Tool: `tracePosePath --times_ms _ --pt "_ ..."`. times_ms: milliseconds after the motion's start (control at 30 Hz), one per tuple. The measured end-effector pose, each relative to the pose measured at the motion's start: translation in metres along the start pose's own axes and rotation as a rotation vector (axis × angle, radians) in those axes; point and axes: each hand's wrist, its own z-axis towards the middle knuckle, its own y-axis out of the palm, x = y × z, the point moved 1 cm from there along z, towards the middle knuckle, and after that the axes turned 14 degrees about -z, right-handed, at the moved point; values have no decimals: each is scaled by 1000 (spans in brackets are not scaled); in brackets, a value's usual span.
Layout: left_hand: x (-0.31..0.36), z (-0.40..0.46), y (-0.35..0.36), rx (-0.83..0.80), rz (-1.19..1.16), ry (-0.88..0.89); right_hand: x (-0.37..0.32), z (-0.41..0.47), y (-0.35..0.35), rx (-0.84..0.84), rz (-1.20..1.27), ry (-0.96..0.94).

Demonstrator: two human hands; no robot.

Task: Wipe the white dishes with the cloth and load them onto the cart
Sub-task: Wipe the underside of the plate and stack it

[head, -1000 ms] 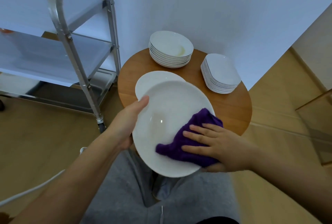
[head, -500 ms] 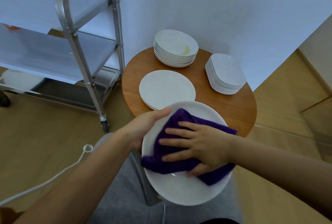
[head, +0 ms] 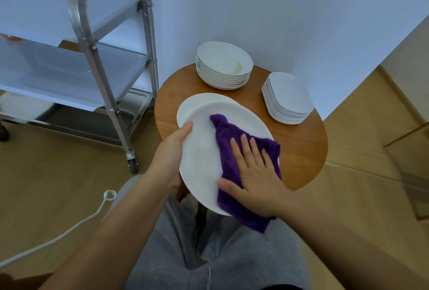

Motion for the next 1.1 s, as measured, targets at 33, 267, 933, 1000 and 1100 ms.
tracePosePath --times_ms 33,267,933,1000,1100 --pt "-3 0 1 32 3 7 -8 -6 3 -19 40 0" --pt "-10 -1 7 208 -13 4 -44 -32 3 185 35 12" --pt "-9 15 6 -63 -74 -23 17 -31 -28 419 2138 305" --pt "-9 15 9 -27 -67 46 19 -31 -25 458 2030 421" --pt "3 12 13 -16 20 167 28 -27 -27 593 1737 604"
